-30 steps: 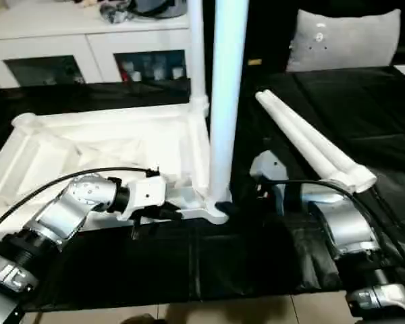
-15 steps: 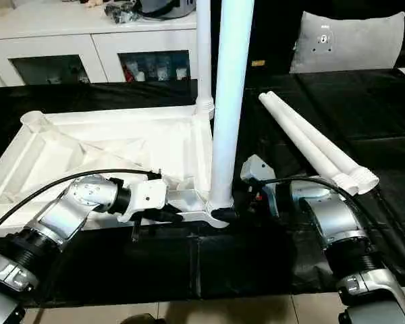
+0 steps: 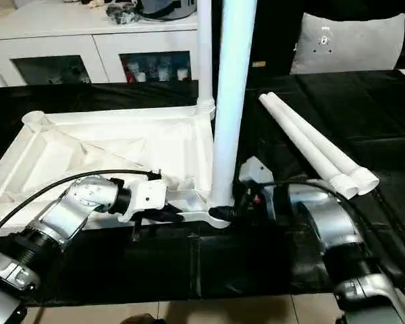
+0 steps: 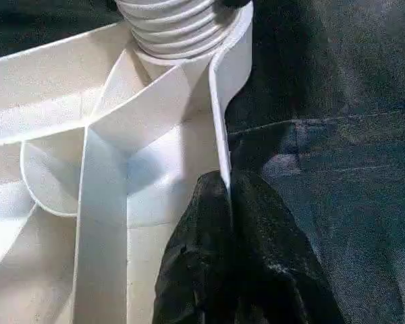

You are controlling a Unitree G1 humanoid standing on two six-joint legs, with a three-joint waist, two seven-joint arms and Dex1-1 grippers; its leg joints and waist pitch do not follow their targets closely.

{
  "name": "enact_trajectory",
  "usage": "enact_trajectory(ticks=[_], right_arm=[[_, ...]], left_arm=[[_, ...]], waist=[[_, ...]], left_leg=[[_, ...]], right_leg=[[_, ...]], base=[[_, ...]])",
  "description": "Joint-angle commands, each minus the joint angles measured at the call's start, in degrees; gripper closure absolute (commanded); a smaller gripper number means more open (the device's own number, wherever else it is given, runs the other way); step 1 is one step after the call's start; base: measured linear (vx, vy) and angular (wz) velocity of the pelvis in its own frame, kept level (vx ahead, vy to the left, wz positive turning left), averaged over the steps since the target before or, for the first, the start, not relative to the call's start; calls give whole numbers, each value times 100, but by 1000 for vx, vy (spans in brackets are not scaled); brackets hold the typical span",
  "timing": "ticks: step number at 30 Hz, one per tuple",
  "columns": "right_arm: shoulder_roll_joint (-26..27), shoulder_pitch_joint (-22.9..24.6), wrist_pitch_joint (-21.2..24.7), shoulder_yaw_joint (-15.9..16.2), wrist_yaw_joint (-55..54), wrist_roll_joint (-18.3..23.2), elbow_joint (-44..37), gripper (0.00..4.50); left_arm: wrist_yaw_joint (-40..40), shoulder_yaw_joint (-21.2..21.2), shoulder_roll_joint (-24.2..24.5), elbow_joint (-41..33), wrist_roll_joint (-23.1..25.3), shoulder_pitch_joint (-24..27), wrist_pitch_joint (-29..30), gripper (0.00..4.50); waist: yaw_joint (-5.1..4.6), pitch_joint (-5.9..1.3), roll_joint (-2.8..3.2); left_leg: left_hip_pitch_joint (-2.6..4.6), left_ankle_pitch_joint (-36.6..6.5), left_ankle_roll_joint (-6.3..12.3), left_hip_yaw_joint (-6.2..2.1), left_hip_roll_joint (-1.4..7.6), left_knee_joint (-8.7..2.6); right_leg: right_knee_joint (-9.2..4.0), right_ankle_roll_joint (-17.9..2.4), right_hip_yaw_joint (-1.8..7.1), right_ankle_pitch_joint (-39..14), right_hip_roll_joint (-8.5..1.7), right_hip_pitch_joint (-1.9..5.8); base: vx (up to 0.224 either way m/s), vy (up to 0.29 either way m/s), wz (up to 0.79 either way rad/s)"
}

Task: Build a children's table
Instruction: Rotate leg to tighten

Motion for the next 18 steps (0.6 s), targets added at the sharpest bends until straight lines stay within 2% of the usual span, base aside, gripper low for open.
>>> enact_trajectory(ticks=[1, 2, 3, 4, 5, 6, 7, 8, 9, 10, 11, 12, 13, 14, 16, 17, 18], right_arm=[[165, 242, 252, 82, -159, 126, -245, 176], [291, 363, 422, 48, -470, 106, -343, 176], [307, 376, 443, 45, -512, 101, -353, 176], [494, 454, 590, 17, -933, 12, -389, 176], [581, 481, 642, 6, -1116, -28, -395, 176], [740, 529, 737, -14, -1451, -96, -406, 176], [1065, 518, 775, -146, -1993, -111, -322, 177], [1328, 502, 849, -269, -2399, -85, -266, 177], [1558, 439, 872, -356, -2759, -99, -168, 177], [1612, 424, 877, -376, -2843, -102, -146, 177], [1869, 355, 962, -452, -3263, -157, -67, 177], [2006, 314, 1024, -482, -3494, -203, -31, 177], [2143, 260, 1030, -492, -3747, -278, 19, 177], [2143, 260, 1030, -492, -3747, -278, 19, 177], [2357, 134, 953, -453, -4192, -448, 147, 177], [2373, 117, 913, -449, -4217, -465, 171, 177], [2373, 117, 913, -449, -4217, -465, 171, 177]], left_arm=[[95, -166, -83, 31, 114, 238, 372, 450], [271, -51, -167, -107, 21, 329, 649, 450], [294, -37, -178, -124, 11, 340, 680, 450], [535, 52, -302, -274, -25, 406, 967, 450], [640, 84, -359, -339, -32, 430, 1093, 450], [833, 141, -466, -454, -42, 471, 1321, 450], [1115, 199, -644, -589, -28, 508, 1608, 450], [1335, 244, -794, -684, -14, 533, 1814, 450], [1555, 273, -992, -733, 2, 514, 1998, 450], [1606, 279, -1039, -745, 5, 510, 2042, 450], [1878, 325, -1283, -822, 52, 481, 2271, 450], [2036, 352, -1430, -866, 84, 459, 2406, 450], [2216, 372, -1572, -900, 139, 418, 2548, 450], [2216, 372, -1572, -900, 139, 418, 2548, 450], [2521, 373, -1692, -955, 327, 308, 2693, 450], [2551, 371, -1684, -960, 361, 291, 2680, 450], [2551, 371, -1684, -960, 361, 291, 2680, 450]], waist=[[-38, -335, -90], [-42, -327, -94], [-49, -310, -81], [-77, -296, -88], [-96, -281, -58], [-134, -237, -75], [-174, -191, -66], [-210, -166, -76], [-290, -136, -81], [-360, -136, -108], [-386, -138, -118], [-452, -133, -128], [-471, -145, -152], [-497, -138, -142], [-570, -166, -157], [-580, -184, -139], [-579, -194, -141]], left_leg=[[119, -856, 430, -87, 341, -411], [124, -866, 406, -85, 349, -423], [112, -948, 368, -95, 351, -442], [128, -1175, 293, -98, 342, -471], [136, -1321, 238, -100, 340, -484], [157, -1615, 92, -102, 338, -521], [193, -1993, -91, -114, 324, -548], [197, -2213, -162, -132, 305, -561], [227, -2560, -301, -180, 290, -583], [256, -2753, -371, -212, 275, -578], [268, -2817, -370, -225, 265, -575], [267, -2854, -365, -224, 247, -564], [252, -2827, -322, -253, 240, -567], [246, -2854, -313, -258, 238, -574], [216, -2879, -258, -262, 241, -586], [163, -2749, -222, -274, 254, -625], [140, -2653, -193, -268, 261, -636]], right_leg=[[-350, -1554, 176, -362, -374, 192], [-349, -1541, 181, -383, -371, 195], [-363, -1530, 180, -503, -377, 190], [-401, -1475, 179, -819, -371, 180], [-411, -1452, 184, -1018, -368, 161], [-456, -1378, 196, -1451, -366, 141], [-518, -1231, 208, -2131, -389, 102], [-546, -1128, 192, -2512, -394, 107], [-607, -891, 180, -3175, -409, 80], [-650, -696, 171, -3543, -413, 52], [-683, -615, 158, -3657, -414, 45], [-701, -535, 157, -3758, -403, 15], [-713, -464, 140, -3834, -419, 23], [-725, -448, 139, -3834, -416, 13], [-731, -481, 123, -3516, -404, 11], [-703, -534, 115, -3170, -403, 67], [-686, -574, 122, -2963, -399, 80]], base=[[0, 0, 0], [0, 0, 0], [0, 0, 0], [0, 0, 0], [0, 0, 0], [0, 0, 0], [0, 0, 0], [0, 0, 0], [0, 0, 0], [0, 0, 0], [0, 0, 0], [0, 0, 0], [0, 0, 0], [0, 0, 0], [0, 0, 0], [0, 0, 0], [0, 0, 0]])
